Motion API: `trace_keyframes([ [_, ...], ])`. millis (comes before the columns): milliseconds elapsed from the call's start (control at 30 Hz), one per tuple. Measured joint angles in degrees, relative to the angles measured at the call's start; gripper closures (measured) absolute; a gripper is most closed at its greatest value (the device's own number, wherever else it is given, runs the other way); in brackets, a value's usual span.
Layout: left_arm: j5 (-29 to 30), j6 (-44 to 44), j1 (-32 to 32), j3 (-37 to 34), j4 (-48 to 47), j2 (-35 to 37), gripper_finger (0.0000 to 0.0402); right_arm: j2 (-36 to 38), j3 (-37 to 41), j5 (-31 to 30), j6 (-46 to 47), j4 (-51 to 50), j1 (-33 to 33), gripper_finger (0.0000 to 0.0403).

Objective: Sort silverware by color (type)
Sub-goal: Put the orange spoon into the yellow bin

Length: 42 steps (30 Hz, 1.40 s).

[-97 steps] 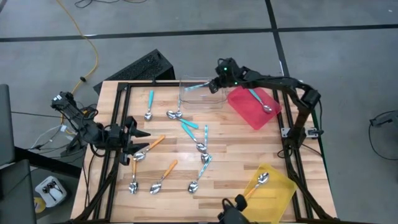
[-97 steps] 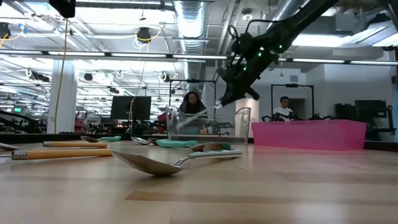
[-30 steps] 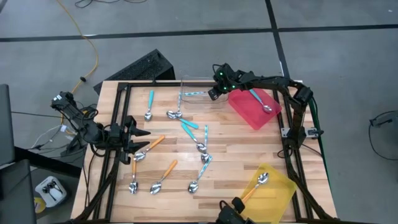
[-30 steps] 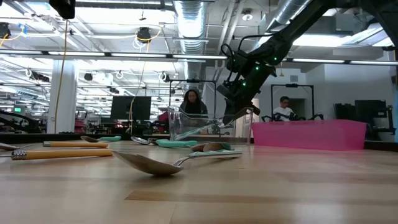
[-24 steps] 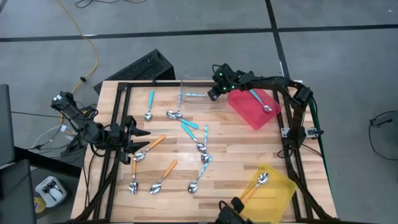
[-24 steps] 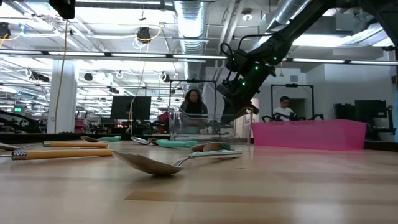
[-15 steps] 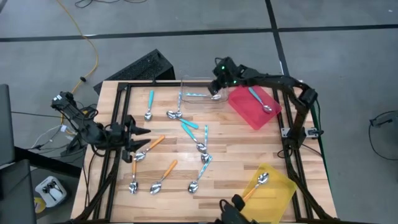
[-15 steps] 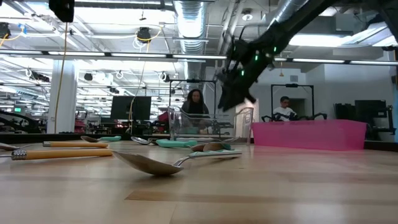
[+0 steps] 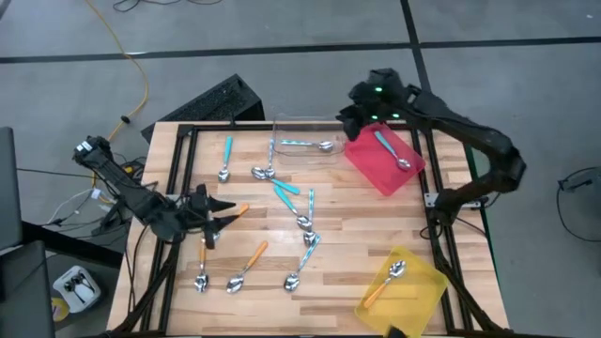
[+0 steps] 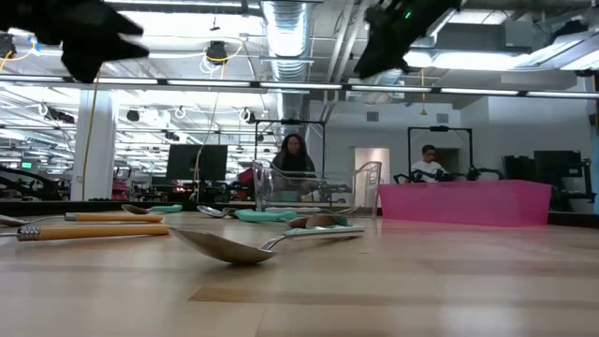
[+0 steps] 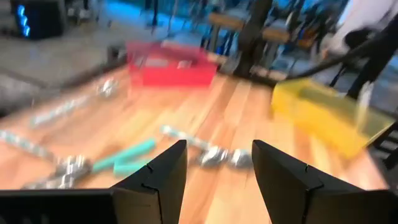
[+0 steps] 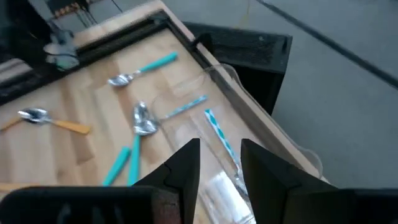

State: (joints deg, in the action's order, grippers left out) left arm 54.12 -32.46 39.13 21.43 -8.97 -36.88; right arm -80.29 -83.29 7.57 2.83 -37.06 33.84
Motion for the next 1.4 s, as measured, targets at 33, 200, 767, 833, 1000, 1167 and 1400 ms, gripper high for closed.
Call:
trace_keyframes([
  [33,0.1,-2.2,0.0,0.0,-1.5,-1.4,0.0235,1.6,0.0,0.0,0.0,-1.2,-0.5,0.0264],
  [200,0.2,-11.2,-1.6,0.0,-6.4,-8.8,0.0235,7.7,0.0,-3.2,0.1,-6.1,-4.3,0.0264],
  [767,-4.6,-14.1,-9.2,0.0,-10.0,-23.8,0.0216,12.0,3.3,-18.6,3.2,-17.4,-18.0,0.0232],
  [833,-4.9,-14.5,-9.6,0.0,-10.4,-25.1,0.0213,12.0,4.6,-19.6,3.2,-16.9,-18.7,0.0233],
  [1000,-6.6,-16.8,-10.6,0.0,-11.6,-28.7,0.0211,12.0,7.1,-19.7,3.2,-16.2,-18.8,0.0237],
  [1167,-7.6,-19.1,-11.0,0.0,-12.2,-32.1,0.0211,11.9,9.6,-19.7,3.3,-14.1,-18.8,0.0238],
  [1400,-7.5,-24.1,-11.0,0.0,-14.0,-37.4,0.0211,11.9,9.8,-19.7,3.3,-13.7,-18.9,0.0239],
])
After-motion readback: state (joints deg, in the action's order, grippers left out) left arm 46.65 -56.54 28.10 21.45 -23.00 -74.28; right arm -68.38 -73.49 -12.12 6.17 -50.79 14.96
